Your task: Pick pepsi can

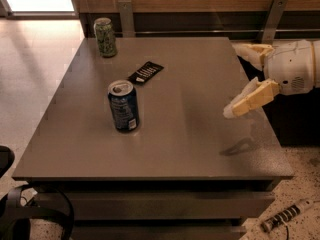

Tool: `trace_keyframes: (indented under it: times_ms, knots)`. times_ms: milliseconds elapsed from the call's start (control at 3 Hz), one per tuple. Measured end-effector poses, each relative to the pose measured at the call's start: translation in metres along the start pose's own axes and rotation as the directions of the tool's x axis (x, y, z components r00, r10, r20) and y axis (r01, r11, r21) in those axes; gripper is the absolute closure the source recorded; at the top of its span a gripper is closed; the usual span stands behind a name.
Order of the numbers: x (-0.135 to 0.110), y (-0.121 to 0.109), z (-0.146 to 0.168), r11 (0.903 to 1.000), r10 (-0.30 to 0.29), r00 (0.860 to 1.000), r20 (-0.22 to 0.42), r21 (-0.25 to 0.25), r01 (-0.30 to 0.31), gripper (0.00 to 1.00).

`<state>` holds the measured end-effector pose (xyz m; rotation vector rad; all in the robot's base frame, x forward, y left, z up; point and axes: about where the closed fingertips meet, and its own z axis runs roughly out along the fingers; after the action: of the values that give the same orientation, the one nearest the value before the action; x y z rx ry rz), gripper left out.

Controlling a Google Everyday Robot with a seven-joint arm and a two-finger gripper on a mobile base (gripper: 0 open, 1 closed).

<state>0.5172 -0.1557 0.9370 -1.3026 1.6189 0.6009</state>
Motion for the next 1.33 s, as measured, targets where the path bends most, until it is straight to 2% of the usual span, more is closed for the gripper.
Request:
trace_keyframes:
  times_ms: [333,667,1000,1333]
  knots:
    - [0.001,0.006,0.024,0.9996,0.005,0.998,0.070,-0.029,-0.003,0.00]
    - [0.005,0.025,0.080,0.9970,0.025,0.979,0.204,-0.077,-0.010,0.00]
    - [0.003,0.036,0.115,0.9938,0.028,0.963,0.267,-0.111,0.002,0.00]
    - [-0.008,0.052,0.157,0.9833,0.034,0.949,0.312,-0.180,0.024,0.00]
